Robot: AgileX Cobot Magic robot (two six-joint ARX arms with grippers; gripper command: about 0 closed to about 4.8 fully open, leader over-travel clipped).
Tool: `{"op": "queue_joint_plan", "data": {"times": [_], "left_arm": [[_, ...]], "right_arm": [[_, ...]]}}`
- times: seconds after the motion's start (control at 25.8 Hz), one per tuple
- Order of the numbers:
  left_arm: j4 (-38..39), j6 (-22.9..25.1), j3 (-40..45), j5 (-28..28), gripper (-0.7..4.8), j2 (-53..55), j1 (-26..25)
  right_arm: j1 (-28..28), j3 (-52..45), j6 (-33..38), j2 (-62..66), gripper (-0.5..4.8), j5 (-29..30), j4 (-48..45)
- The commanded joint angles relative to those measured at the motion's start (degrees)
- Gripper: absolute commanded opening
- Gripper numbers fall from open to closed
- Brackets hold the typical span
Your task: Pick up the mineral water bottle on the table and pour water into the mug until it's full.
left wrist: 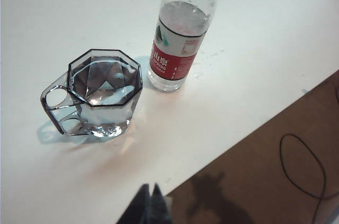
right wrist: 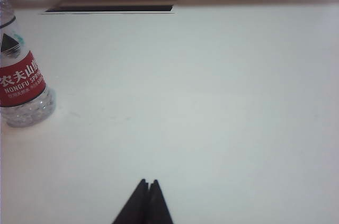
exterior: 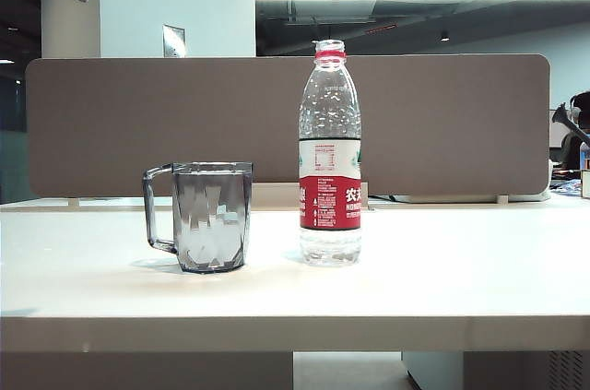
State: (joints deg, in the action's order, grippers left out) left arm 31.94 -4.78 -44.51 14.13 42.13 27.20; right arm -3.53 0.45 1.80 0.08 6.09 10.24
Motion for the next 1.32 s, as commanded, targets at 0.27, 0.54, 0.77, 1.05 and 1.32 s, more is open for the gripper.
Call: {"op": "queue_joint_plan", "data": {"times": [0.27,0.54,0.77,1.05,1.32], "left_arm": [[-0.79,0.02,-0.42,0.09,-0.05,-0.13,-0.11],[-0.74,0.00,-0.39,0.13,-0.05,-0.22,-0.09],[-1.03,2.08,0.07,0.28,-0.05,-5.49,-3.52],[-16.00,6.75,12.22,1.64,-0.05,-22.21,-19.43],[-28.26,4.22,28.76,3.02,-0.05,-35.56,-28.13]], "right_arm": [[0.00,-0.37,-2.47,-0.07,-0.05,-0.09,-0.57],[0.00,-0.37,-2.47,-0.07,-0.05,0.02,-0.57],[0.00,-0.37,-2.47,-0.07,-0.05,0.04,-0.59],[0.02,-0.37,-2.47,-0.07,-0.05,0.02,-0.57],[0.00,-0.37,-2.47,-0.07,-0.05,0.02,-0.59]]}}
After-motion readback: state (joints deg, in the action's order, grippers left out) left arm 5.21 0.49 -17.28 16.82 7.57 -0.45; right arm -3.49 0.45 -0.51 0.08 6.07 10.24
